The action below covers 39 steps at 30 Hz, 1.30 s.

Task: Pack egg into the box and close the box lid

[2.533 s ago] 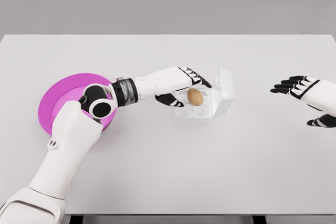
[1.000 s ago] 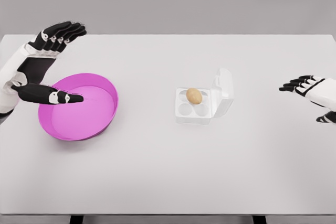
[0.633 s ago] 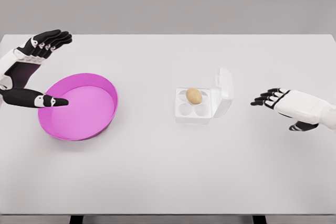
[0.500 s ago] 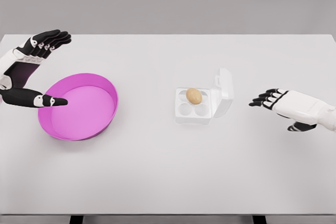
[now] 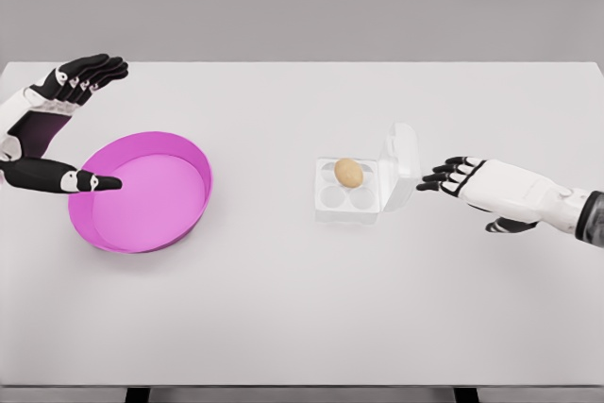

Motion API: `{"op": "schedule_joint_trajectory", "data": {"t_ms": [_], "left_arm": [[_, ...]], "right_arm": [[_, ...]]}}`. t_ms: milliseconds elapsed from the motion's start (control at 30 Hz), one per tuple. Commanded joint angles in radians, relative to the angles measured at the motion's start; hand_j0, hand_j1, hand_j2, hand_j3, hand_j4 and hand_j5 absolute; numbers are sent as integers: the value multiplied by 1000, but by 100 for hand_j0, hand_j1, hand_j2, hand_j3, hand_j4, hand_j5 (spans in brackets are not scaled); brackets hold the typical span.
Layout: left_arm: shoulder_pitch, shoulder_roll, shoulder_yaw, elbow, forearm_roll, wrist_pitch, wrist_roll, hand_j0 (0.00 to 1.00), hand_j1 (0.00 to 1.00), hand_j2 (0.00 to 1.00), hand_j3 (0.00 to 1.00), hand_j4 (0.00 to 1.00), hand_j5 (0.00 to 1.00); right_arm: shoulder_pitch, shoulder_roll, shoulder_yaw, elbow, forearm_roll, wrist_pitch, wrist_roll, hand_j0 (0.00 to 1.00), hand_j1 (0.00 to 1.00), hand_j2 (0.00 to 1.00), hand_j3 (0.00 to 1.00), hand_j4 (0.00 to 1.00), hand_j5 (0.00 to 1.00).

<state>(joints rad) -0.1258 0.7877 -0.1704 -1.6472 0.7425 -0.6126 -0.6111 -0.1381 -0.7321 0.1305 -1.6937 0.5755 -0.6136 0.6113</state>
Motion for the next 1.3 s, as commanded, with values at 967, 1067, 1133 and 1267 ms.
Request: {"op": "schedule_joint_trajectory", "data": {"t_ms": [967,1067,1133,1267], "left_arm": [[0,1,0,7,8,2,0,100,100,100,100,100,100],[0,1,0,9,6,2,0,100,100,100,100,100,100],[-2,1,2,13,8,2,0,100,100,100,100,100,100],[-3,-1,12,27,8,2,0,100,100,100,100,100,100]], "right_arm": [[-75,74,-98,-40,-112,3,0,100,100,100,100,100,100],[-60,73,-98,-41,-112,3,0,100,100,100,100,100,100],[-60,68,-98,-40,-112,3,0,100,100,100,100,100,100],[-57,63,-100,-41,-112,3,0,100,100,100,100,100,100]]}}
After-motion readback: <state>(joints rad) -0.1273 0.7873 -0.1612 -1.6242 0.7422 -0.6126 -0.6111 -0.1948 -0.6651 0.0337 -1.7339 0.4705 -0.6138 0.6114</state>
